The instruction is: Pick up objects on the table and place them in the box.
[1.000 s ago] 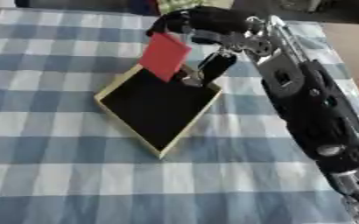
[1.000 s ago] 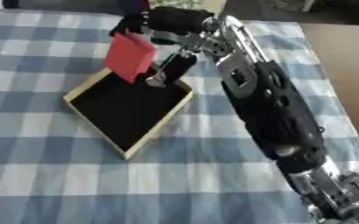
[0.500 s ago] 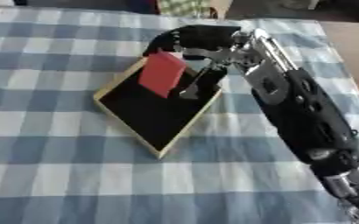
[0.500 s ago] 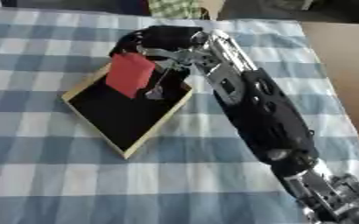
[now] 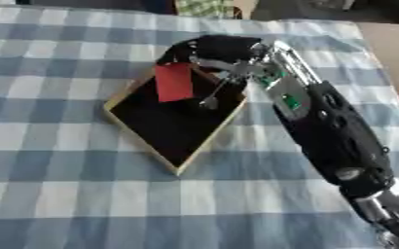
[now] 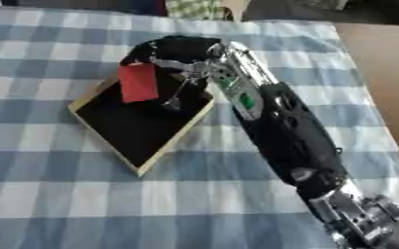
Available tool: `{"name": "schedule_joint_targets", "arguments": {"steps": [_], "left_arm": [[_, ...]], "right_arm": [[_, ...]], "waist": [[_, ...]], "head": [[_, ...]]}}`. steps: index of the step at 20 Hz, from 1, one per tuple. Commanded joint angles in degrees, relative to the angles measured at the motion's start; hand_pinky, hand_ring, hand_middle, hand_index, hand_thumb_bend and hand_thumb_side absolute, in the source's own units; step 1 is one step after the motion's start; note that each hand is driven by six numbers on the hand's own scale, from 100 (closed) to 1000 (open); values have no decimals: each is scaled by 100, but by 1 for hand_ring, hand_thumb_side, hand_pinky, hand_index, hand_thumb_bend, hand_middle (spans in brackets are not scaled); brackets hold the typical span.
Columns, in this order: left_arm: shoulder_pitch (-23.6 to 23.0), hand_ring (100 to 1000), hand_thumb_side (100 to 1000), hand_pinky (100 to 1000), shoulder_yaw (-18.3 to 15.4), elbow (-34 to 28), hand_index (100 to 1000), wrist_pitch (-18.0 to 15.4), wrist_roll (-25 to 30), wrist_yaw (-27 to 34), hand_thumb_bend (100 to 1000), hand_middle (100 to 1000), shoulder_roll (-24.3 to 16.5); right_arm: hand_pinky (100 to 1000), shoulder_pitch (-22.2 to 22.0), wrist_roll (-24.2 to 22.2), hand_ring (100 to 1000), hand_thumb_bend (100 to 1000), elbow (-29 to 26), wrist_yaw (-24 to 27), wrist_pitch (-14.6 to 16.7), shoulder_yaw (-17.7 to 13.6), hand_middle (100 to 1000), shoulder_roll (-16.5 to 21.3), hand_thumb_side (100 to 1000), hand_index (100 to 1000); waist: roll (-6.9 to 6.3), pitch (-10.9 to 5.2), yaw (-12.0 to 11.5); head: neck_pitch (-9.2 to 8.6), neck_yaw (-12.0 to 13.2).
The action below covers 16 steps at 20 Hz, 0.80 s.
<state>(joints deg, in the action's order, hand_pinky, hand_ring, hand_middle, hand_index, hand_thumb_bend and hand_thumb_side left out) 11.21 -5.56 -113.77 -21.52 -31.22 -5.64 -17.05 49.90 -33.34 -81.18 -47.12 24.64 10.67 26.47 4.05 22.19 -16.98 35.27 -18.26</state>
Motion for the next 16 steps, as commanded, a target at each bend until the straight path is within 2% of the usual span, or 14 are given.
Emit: {"name": "schedule_joint_targets", "arguments": {"steps": [1, 6, 7, 8, 11, 13, 16], "left_arm": [[40, 836, 813, 832, -14, -82, 680, 1, 21, 23, 118, 767, -78], [31, 836, 815, 833, -12, -82, 680, 3, 35, 29, 120, 767, -73], [23, 836, 815, 833, -13, -82, 680, 5, 37, 27, 120, 767, -72], [18, 836, 815, 833, -15, -82, 680, 7, 38, 26, 120, 768, -73], [4, 837, 813, 833, -23, -82, 681, 3, 37, 25, 120, 768, -88], [-16, 837, 813, 833, -32, -82, 681, 4, 31, 24, 120, 768, -91], [-26, 837, 811, 833, -34, -82, 682, 1, 25, 28, 119, 769, -85]], "right_arm": [[920, 127, 34, 929, 298, -87, 52, -36, -19, 885, 90, 100, 960], [914, 148, 100, 924, 322, -239, 135, -106, -90, 878, 140, 100, 960], [908, 159, 115, 920, 264, -320, 197, -127, -126, 876, 169, 100, 962], [907, 169, 123, 920, 319, -415, 283, -151, -159, 875, 208, 100, 963], [896, 189, 62, 918, 293, -761, 684, -219, -236, 875, 380, 100, 971], [919, 193, -73, 939, 343, -966, 932, -266, -266, 897, 481, 100, 982], [949, 157, -324, 957, 401, -1076, 912, -258, -255, 915, 503, 100, 994]], "waist": [[-32, -123, -9], [-38, -124, 0], [-39, -130, 7], [-39, -136, 14], [-46, -172, 39], [-60, -192, 65], [-90, -204, 87]], "head": [[11, 8], [17, 22], [20, 26], [21, 27], [17, 44], [1, 38], [-35, 7]]}}
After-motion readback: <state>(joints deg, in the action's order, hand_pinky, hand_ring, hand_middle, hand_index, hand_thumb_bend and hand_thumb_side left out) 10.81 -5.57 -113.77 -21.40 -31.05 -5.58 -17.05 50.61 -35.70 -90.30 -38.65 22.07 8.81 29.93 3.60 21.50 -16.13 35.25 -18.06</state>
